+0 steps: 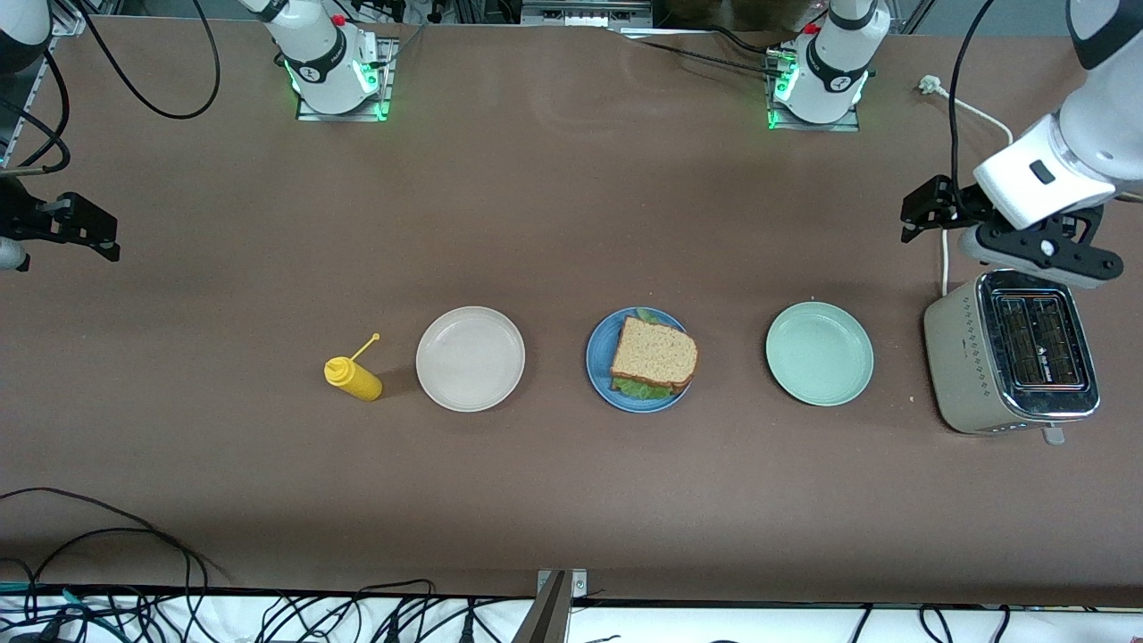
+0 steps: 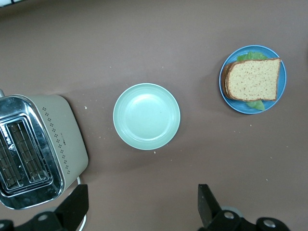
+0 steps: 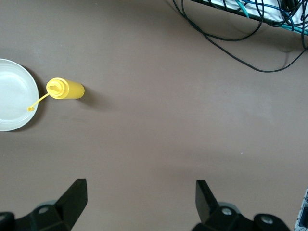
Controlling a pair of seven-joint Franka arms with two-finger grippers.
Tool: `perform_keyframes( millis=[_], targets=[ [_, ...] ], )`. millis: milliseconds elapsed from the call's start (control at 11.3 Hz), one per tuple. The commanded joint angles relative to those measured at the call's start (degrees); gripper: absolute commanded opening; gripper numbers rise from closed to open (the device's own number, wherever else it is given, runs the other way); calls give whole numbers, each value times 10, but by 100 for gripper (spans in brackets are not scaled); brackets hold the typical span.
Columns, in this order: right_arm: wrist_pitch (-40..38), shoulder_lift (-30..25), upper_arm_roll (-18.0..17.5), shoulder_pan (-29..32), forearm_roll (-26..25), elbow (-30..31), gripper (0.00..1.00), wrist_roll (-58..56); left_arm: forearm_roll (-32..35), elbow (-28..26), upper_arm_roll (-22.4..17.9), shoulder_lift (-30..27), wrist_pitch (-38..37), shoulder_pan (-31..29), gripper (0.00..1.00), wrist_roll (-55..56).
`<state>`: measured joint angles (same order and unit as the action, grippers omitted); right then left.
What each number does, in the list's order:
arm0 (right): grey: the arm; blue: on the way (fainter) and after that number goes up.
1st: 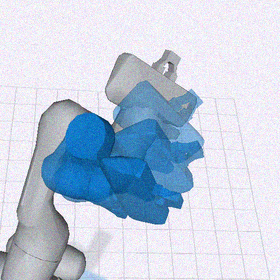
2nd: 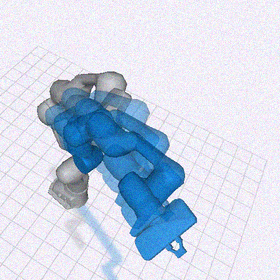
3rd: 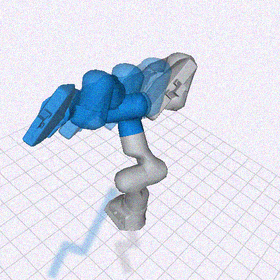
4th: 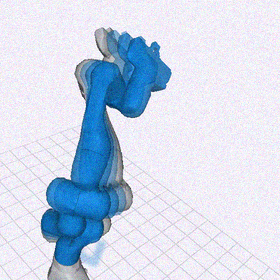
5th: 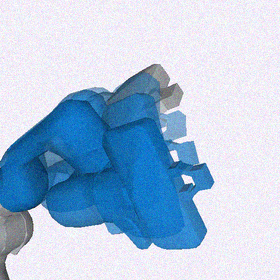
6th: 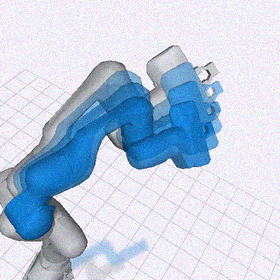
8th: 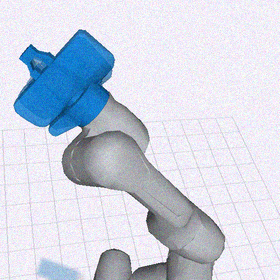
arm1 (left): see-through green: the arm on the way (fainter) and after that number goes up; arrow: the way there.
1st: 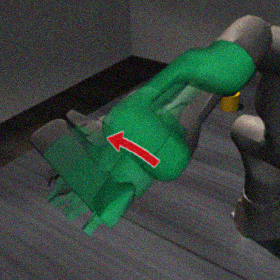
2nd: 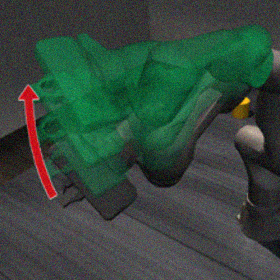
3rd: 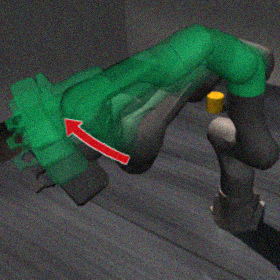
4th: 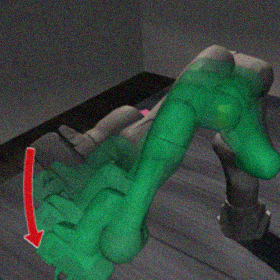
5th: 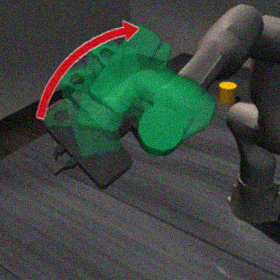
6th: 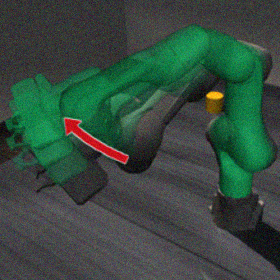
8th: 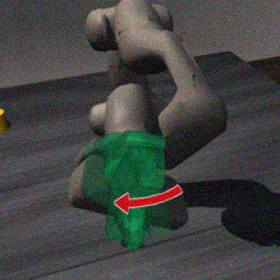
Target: Make sandwich in blue plate with both arms
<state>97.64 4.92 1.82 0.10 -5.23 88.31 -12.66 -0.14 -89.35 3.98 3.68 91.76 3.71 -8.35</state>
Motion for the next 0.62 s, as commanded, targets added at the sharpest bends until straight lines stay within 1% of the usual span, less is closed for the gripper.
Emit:
perform_keyframes(
  millis=[0, 355, 533],
  targets=[
    [-3, 3, -1, 2, -6, -9, 100, 7, 15, -91, -1, -61, 52, -19, 100, -4],
    [-3, 3, -1, 2, -6, -9, 100, 7, 16, -91, -2, -61, 49, -20, 100, 0],
    [-3, 3, -1, 2, -6, -9, 100, 7, 17, -74, -3, -52, 22, -21, 100, 4]
  ],
)
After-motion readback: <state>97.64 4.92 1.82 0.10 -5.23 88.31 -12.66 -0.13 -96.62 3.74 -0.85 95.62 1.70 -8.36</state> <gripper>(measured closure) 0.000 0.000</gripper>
